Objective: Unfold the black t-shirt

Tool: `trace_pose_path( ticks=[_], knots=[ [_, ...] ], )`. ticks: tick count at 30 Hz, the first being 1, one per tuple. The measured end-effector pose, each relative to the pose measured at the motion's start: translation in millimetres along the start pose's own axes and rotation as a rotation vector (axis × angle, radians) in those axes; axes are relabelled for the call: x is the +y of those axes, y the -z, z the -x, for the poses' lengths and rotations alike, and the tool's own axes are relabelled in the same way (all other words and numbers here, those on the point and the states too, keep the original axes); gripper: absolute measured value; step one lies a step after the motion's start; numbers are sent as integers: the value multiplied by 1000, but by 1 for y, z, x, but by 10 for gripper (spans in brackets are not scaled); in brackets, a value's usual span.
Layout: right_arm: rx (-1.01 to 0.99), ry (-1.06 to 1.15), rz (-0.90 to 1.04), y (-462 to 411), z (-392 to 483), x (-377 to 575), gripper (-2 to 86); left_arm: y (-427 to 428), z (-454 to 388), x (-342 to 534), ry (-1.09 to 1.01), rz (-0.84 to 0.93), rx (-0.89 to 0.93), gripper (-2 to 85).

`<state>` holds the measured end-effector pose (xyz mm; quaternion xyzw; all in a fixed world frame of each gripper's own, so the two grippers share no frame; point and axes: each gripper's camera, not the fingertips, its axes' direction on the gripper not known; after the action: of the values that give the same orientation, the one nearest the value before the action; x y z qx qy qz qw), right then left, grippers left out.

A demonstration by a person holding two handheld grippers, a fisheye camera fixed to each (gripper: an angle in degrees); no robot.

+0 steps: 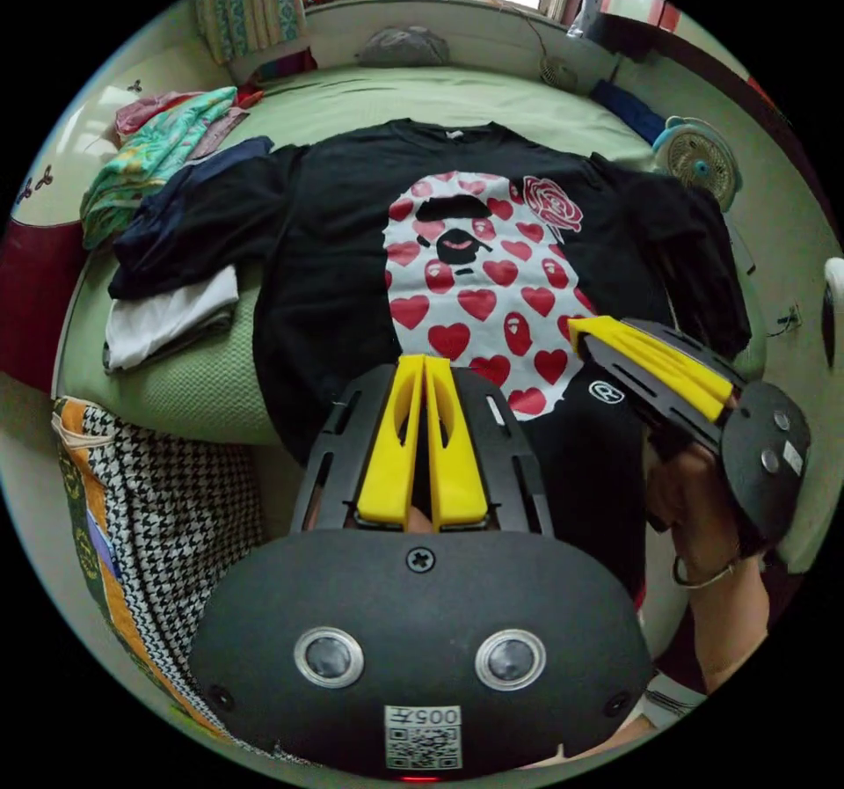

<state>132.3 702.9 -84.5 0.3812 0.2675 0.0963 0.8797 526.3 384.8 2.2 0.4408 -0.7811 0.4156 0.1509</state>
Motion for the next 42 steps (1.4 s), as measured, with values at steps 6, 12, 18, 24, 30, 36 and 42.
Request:
trace_pose_path(
  ticks=[6, 12, 18, 24, 30, 36, 42],
  knots=[
    [-30, -23, -74, 33, -2, 18, -12, 20, 6, 20, 9, -32, -14, -3],
    [-121, -7, -55, 30, 13, 50, -12, 22, -7, 47, -38, -57, -34, -4],
    [-60, -21, -101, 26, 24, 55, -12, 25, -8, 54, -61, -98, -54, -6],
    [-29, -1, -94, 25, 34, 48, -12, 28, -1, 55, -48, -96, -40, -6],
    [-5, 7, -102, 28, 44, 46, -13, 36, 0, 60, -73, -109, -105, -6],
    [26, 20, -97, 27, 55, 37, -12, 43, 13, 60, -65, -103, -90, -6],
    [18, 14, -99, 28, 61, 27, -12, 52, 32, 59, -54, -104, -56, -6]
  ],
)
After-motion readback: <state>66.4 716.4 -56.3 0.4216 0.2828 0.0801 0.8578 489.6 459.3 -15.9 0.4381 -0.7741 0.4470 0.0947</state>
